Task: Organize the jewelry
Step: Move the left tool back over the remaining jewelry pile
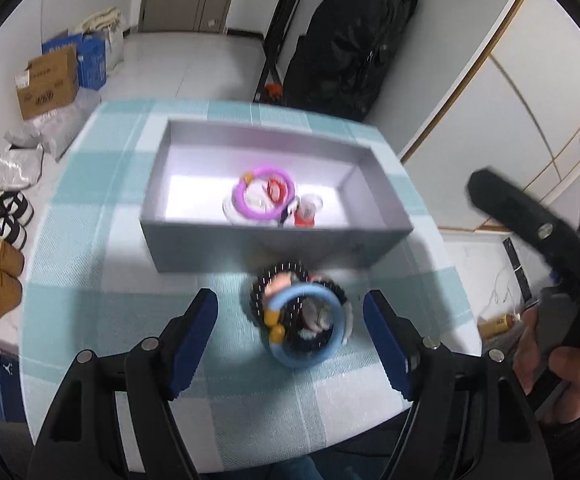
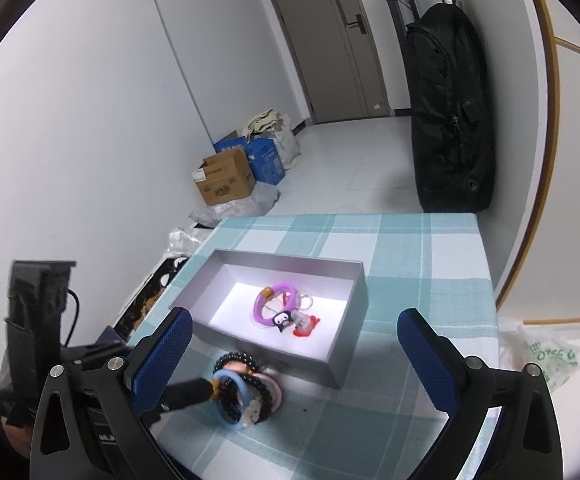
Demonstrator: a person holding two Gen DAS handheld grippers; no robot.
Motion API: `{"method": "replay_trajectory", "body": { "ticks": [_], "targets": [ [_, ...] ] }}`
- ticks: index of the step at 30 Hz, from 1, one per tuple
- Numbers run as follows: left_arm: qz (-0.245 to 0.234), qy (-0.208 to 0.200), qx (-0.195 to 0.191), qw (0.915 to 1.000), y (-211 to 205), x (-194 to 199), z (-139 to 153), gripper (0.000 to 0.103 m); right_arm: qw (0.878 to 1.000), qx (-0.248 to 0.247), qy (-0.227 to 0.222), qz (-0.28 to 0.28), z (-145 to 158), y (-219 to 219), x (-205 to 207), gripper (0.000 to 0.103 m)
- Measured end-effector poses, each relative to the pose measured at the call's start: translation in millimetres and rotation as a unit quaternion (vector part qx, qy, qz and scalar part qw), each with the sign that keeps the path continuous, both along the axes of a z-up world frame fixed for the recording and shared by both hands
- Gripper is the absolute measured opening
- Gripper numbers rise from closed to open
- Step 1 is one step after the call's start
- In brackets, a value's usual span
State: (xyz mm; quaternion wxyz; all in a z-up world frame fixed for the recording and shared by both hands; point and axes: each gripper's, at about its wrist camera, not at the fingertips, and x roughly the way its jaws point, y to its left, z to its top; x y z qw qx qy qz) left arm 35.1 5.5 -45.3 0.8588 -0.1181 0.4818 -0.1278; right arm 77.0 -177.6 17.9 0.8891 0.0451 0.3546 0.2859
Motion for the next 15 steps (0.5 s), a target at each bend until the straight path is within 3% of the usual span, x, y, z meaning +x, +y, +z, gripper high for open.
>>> {"method": "replay_trajectory", "body": {
  "ticks": [15],
  "targets": [
    [-0.013, 0.047, 0.036, 0.9981, -19.7, -0.6, -26.4, 0.072, 1.000, 0.012, 0.013, -0.016, 1.8, -17.2, -1.9, 0.103]
  ]
}}
